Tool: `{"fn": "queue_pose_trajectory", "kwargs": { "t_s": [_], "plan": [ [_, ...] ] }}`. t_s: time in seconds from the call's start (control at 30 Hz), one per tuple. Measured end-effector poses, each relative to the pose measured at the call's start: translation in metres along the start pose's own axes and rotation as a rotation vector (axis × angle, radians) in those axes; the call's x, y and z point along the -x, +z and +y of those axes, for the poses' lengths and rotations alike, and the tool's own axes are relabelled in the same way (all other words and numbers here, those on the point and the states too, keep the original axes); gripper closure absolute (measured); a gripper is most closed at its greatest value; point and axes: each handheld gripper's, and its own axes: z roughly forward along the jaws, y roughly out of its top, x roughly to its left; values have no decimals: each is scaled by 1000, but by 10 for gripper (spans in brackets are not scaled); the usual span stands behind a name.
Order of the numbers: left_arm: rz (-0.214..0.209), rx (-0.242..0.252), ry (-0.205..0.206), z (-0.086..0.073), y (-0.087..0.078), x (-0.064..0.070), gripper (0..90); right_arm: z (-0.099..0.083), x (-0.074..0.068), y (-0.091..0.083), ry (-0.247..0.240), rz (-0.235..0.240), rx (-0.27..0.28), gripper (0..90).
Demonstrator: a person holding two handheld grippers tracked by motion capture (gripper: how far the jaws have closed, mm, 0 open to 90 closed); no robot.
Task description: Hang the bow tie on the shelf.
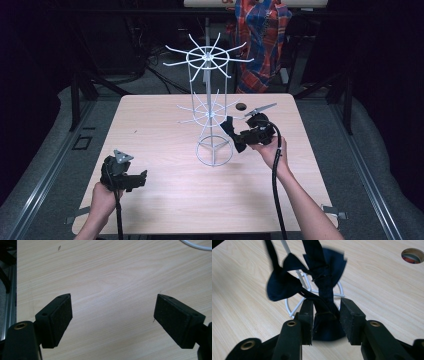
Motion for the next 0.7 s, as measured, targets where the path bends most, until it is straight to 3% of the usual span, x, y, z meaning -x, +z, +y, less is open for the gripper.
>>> {"fn": "queue_pose_trajectory", "kwargs": {
  "t_s": [0.47, 0.7],
  "plan": [
    [1, 2, -2, 0, 0, 1, 155, -1, -2, -10, -7, 5, 0, 520],
    [0, 1, 1, 0, 0, 1, 155, -4, -3, -21, -10, -3, -29, 424]
  ]
}}
